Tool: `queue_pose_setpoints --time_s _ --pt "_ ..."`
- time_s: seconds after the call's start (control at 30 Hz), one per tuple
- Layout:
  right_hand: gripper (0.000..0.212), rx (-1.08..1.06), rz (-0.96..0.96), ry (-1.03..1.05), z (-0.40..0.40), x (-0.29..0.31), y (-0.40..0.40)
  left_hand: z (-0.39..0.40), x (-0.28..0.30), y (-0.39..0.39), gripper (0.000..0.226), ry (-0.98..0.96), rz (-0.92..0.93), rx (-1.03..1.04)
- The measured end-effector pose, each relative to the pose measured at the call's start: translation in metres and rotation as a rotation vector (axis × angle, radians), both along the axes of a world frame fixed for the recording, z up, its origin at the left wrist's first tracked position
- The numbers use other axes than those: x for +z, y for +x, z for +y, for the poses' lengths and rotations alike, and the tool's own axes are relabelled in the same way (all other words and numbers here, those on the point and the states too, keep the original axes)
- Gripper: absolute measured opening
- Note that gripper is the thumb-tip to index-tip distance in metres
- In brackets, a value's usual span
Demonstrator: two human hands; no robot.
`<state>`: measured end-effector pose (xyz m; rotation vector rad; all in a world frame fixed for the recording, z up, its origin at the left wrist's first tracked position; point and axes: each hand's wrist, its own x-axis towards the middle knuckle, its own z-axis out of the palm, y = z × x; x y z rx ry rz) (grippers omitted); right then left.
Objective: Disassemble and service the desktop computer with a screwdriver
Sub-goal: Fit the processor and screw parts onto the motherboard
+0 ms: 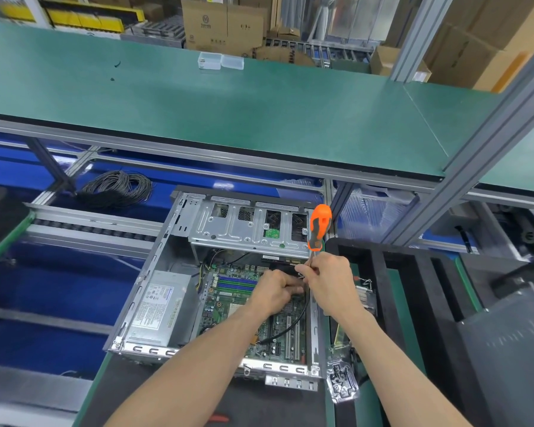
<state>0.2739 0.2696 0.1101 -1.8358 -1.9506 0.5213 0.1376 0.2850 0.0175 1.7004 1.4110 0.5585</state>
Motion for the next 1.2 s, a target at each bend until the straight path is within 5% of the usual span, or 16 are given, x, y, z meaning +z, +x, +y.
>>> queue_pose_setpoints --time_s 0.27,0.43,0.63,0.87,1.0,1.07,1.13,1.2 --pt "0.026 -0.004 0.026 -0.042 0.001 0.016 0.000 0.001 0.000 0.004 0.023 0.055 0.126 -0.043" --pt "0.028 0.099 0.215 0.407 -0.006 0.075 0.001 0.002 0.000 0.006 0.029 0.066 0.186 -0.074" --pt "0.039 0.041 -0.597 0.544 0.002 0.113 -0.015 0.003 -0.005 0.007 0.030 0.087 0.197 -0.056" --pt "0.013 0.346 -0.408 0.165 0.016 0.135 -0.007 0.004 -0.008 0.006 0.027 0.082 0.216 -0.045" --pt "0.022 0.509 -0.294 -0.049 0.016 0.151 -0.005 0.004 -0.011 0.005 0.023 0.078 0.222 -0.054" --pt "0.015 0.454 -0.377 0.014 0.015 0.151 -0.006 0.005 -0.011 0.006 0.022 0.082 0.227 -0.060" --pt "0.039 0.336 -0.602 0.141 0.016 0.147 -0.006 0.006 -0.012 0.007 0.023 0.089 0.238 -0.067" --pt "0.037 0.310 -0.661 0.178 0.017 0.146 -0.006 0.006 -0.013 0.008 0.025 0.088 0.246 -0.066"
